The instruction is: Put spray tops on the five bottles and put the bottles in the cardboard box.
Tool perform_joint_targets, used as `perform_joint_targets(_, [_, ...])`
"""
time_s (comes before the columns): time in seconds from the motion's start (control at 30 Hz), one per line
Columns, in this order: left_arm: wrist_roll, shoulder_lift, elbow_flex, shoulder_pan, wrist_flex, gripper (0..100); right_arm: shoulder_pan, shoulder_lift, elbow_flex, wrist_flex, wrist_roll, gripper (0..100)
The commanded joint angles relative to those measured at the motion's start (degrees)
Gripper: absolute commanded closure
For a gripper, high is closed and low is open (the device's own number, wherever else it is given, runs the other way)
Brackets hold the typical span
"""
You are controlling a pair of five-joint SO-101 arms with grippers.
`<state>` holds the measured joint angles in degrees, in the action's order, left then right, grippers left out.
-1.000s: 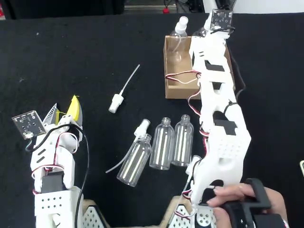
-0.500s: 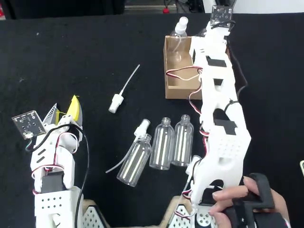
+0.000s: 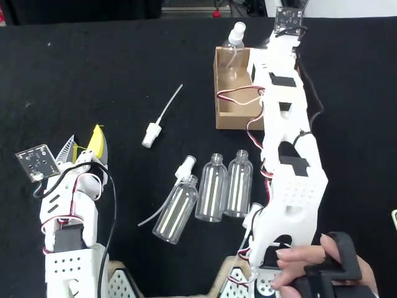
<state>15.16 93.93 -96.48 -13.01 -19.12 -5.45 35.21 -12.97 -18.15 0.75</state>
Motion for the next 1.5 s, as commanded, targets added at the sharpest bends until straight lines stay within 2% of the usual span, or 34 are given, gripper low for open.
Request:
perform_joint_targets(0.0, [-0.7,0.3,-1.4,0.4,-0.3,80,1.3,-5.2,0.0,0.0,0.2,65.2])
perform_joint_targets(0.77, [-0.7,0.4,-1.4,0.3,-0.3,80,2.8,-5.1,0.0,-0.3,0.4,64.9])
perform_joint_targets(0.97, [-0.7,0.4,-1.4,0.3,-0.3,80,3.1,-5.1,2.0,-0.3,0.3,55.8])
perform_joint_targets(1.47, [-0.7,0.4,-1.4,0.5,-0.3,80,1.8,-10.3,4.3,-2.8,0.5,55.4])
